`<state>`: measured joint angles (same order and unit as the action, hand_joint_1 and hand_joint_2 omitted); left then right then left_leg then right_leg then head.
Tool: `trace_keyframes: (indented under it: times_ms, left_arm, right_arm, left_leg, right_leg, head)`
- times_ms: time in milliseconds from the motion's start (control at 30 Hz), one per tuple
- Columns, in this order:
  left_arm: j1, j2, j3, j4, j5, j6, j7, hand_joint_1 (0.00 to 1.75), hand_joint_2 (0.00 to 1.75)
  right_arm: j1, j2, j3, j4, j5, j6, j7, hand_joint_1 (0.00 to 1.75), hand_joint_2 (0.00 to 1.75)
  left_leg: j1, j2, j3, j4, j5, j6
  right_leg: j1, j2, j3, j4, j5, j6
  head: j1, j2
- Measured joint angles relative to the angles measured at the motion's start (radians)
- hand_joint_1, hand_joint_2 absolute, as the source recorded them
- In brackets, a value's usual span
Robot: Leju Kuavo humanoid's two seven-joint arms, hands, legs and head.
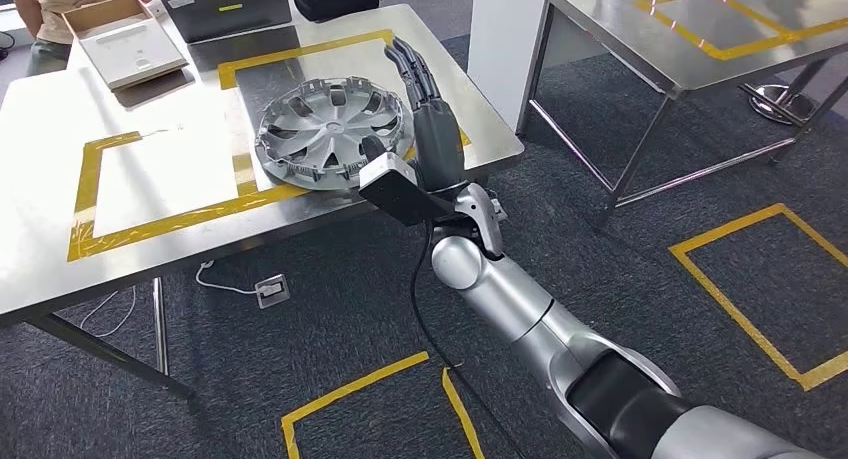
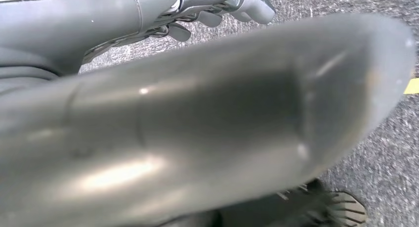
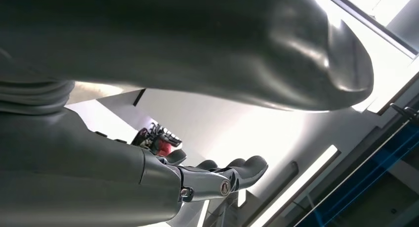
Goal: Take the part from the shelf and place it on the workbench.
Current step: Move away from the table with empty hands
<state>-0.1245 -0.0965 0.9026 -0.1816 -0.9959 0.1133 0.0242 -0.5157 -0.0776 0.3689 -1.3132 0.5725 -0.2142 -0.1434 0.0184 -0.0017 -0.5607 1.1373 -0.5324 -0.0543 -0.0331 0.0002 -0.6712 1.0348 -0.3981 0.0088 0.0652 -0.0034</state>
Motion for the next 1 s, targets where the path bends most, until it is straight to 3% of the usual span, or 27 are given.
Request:
trace_keyframes:
  times_ms: [67, 167, 200, 233, 300, 333, 367, 400, 467, 533, 600, 667, 700, 767, 833, 867, 900, 933, 967, 1000]
  left_arm:
    - [0.000, -0.001, 0.000, 0.000, 0.001, 0.000, -0.003, 0.00, 0.00]
    - [0.002, -0.001, 0.002, 0.000, 0.004, 0.000, -0.005, 0.00, 0.00]
    - [0.003, -0.001, 0.002, 0.000, 0.005, 0.000, -0.006, 0.00, 0.00]
    - [0.005, -0.001, 0.002, 0.000, 0.006, 0.000, -0.007, 0.00, 0.00]
    - [0.008, -0.001, 0.003, 0.000, 0.007, -0.001, -0.008, 0.00, 0.00]
    - [0.011, -0.002, 0.003, 0.000, 0.008, -0.001, -0.008, 0.00, 0.00]
    - [0.014, -0.003, 0.003, 0.000, 0.008, -0.001, -0.008, 0.00, 0.00]
    - [0.018, -0.004, 0.004, 0.001, 0.008, -0.001, -0.007, 0.00, 0.00]
    - [0.023, -0.007, 0.006, 0.001, 0.006, -0.001, -0.007, 0.00, 0.00]
    - [0.024, -0.009, 0.009, 0.001, 0.006, 0.000, -0.007, 0.00, 0.00]
    - [0.024, -0.010, 0.011, 0.001, 0.006, 0.000, -0.007, 0.00, 0.00]
    - [0.028, -0.009, 0.013, 0.001, 0.006, 0.001, -0.007, 0.00, 0.00]
    - [0.031, -0.009, 0.015, 0.001, 0.006, 0.001, -0.007, 0.00, 0.00]
    - [0.034, -0.008, 0.018, 0.002, 0.006, 0.001, -0.006, 0.00, 0.00]
    - [0.035, -0.008, 0.018, 0.002, 0.005, 0.002, -0.006, 0.00, 0.00]
    - [0.034, -0.008, 0.018, 0.002, 0.004, 0.002, -0.006, 0.00, 0.00]
    - [0.034, -0.008, 0.019, 0.002, 0.002, 0.003, -0.005, 0.00, 0.00]
    - [0.034, -0.007, 0.019, 0.002, -0.001, 0.004, -0.004, 0.00, 0.00]
    - [0.034, -0.005, 0.019, 0.001, -0.004, 0.005, -0.003, 0.00, 0.00]
    - [0.033, -0.004, 0.019, 0.001, -0.008, 0.005, -0.001, 0.00, 0.00]
  right_arm:
    - [0.002, 0.000, -0.008, -0.003, -0.002, -0.001, 0.000, 0.00, 0.00]
    - [0.022, -0.005, -0.027, 0.001, -0.013, -0.001, 0.009, 0.00, 0.00]
    - [0.033, -0.010, -0.038, 0.009, -0.020, 0.001, 0.015, 0.00, 0.00]
    - [0.045, -0.015, -0.051, 0.024, -0.030, 0.002, 0.016, 0.00, 0.00]
    - [0.061, -0.023, -0.088, 0.092, -0.060, 0.009, 0.005, 0.00, 0.00]
    - [0.068, -0.026, -0.110, 0.148, -0.077, 0.012, -0.006, 0.00, 0.00]
    - [0.074, -0.029, -0.133, 0.214, -0.092, 0.014, -0.019, 0.00, 0.00]
    - [0.081, -0.030, -0.156, 0.288, -0.106, 0.014, -0.033, 0.00, 0.00]
    - [0.092, -0.032, -0.194, 0.439, -0.124, 0.015, -0.060, 0.00, 0.00]
    - [0.106, -0.031, -0.220, 0.576, -0.133, 0.017, -0.084, 0.00, 0.00]
    - [0.125, -0.028, -0.236, 0.681, -0.136, 0.014, -0.100, 0.00, 0.00]
    - [0.139, -0.023, -0.246, 0.755, -0.135, 0.013, -0.105, 0.00, 0.00]
    - [0.142, -0.020, -0.250, 0.783, -0.134, 0.015, -0.103, 0.00, 0.00]
    - [0.144, -0.016, -0.254, 0.825, -0.132, 0.017, -0.096, 0.00, 0.00]
    - [0.147, -0.014, -0.257, 0.854, -0.132, 0.027, -0.079, 0.00, 0.00]
    - [0.149, -0.012, -0.260, 0.870, -0.135, 0.044, -0.051, 0.00, 0.00]
    - [0.154, -0.010, -0.266, 0.888, -0.140, 0.067, -0.010, 0.00, 0.00]
    - [0.166, -0.007, -0.275, 0.911, -0.150, 0.093, 0.043, 0.00, 0.00]
    - [0.184, -0.004, -0.286, 0.935, -0.161, 0.114, 0.093, 0.00, 0.44]
    - [0.206, 0.000, -0.298, 0.959, -0.174, 0.127, 0.135, 0.00, 0.87]
  left_leg:
    - [-0.003, -0.006, 0.057, -0.090, -0.015, 0.012]
    - [-0.007, -0.007, 0.048, -0.100, -0.004, 0.048]
    - [-0.007, -0.005, 0.040, -0.102, 0.007, 0.060]
    - [-0.007, -0.003, 0.028, -0.103, 0.019, 0.070]
    - [-0.011, -0.002, 0.001, -0.103, 0.043, 0.082]
    - [-0.014, -0.002, -0.015, -0.103, 0.055, 0.086]
    - [-0.018, -0.002, -0.029, -0.102, 0.067, 0.089]
    - [-0.023, -0.002, -0.043, -0.101, 0.077, 0.091]
    - [-0.032, -0.003, -0.064, -0.099, 0.094, 0.094]
    - [-0.040, -0.004, -0.076, -0.098, 0.108, 0.092]
    - [-0.041, -0.004, -0.081, -0.100, 0.123, 0.083]
    - [-0.041, -0.004, -0.086, -0.101, 0.132, 0.071]
    - [-0.041, -0.004, -0.093, -0.091, 0.118, 0.065]
    - [-0.036, -0.004, -0.120, -0.020, 0.037, 0.051]
    - [-0.027, -0.004, -0.151, 0.102, -0.052, 0.037]
    - [-0.022, -0.004, -0.156, 0.150, -0.067, 0.031]
    - [-0.017, -0.003, -0.145, 0.172, -0.056, 0.026]
    - [-0.013, -0.003, -0.117, 0.161, -0.027, 0.022]
    - [-0.009, -0.003, -0.074, 0.119, 0.001, 0.018]
    - [-0.005, -0.005, -0.017, 0.052, 0.011, 0.014]
  right_leg:
    - [0.001, 0.001, -0.005, 0.000, 0.016, 0.016]
    - [0.000, 0.001, -0.005, -0.010, 0.032, 0.037]
    - [-0.001, 0.001, -0.012, 0.002, 0.012, 0.041]
    - [-0.001, 0.001, -0.025, 0.034, -0.027, 0.043]
    - [0.005, 0.001, -0.060, 0.152, -0.130, 0.043]
    - [0.008, 0.002, -0.072, 0.215, -0.161, 0.042]
    - [0.013, 0.002, -0.074, 0.258, -0.167, 0.039]
    - [0.018, 0.002, -0.060, 0.271, -0.152, 0.033]
    - [0.031, 0.002, 0.016, 0.199, -0.103, 0.011]
    - [0.042, -0.002, 0.113, 0.065, -0.106, -0.014]
    - [0.048, -0.005, 0.154, -0.008, -0.124, -0.024]
    - [0.045, -0.006, 0.146, -0.021, -0.108, -0.028]
    - [0.041, -0.006, 0.139, -0.024, -0.097, -0.032]
    - [0.033, -0.007, 0.116, -0.030, -0.073, -0.038]
    - [0.029, -0.006, 0.086, -0.030, -0.050, -0.038]
    - [0.027, -0.007, 0.072, -0.030, -0.039, -0.035]
    - [0.024, -0.008, 0.058, -0.029, -0.029, -0.031]
    - [0.022, -0.011, 0.046, -0.027, -0.020, -0.026]
    - [0.019, -0.014, 0.035, -0.025, -0.012, -0.021]
    - [0.018, -0.017, 0.025, -0.022, -0.005, -0.014]
  head:
    - [0.002, 0.000]
    - [0.002, 0.000]
    - [0.002, 0.000]
    - [0.002, 0.000]
    - [0.004, 0.000]
    - [0.004, 0.000]
    - [0.005, 0.000]
    - [0.006, 0.000]
    - [0.007, 0.000]
    - [0.008, 0.000]
    - [0.010, 0.000]
    - [0.011, 0.000]
    - [0.010, 0.000]
    - [0.008, 0.000]
    - [0.006, 0.000]
    - [0.006, 0.000]
    - [0.006, 0.000]
    - [0.006, 0.000]
    - [0.006, 0.000]
    - [0.006, 0.000]
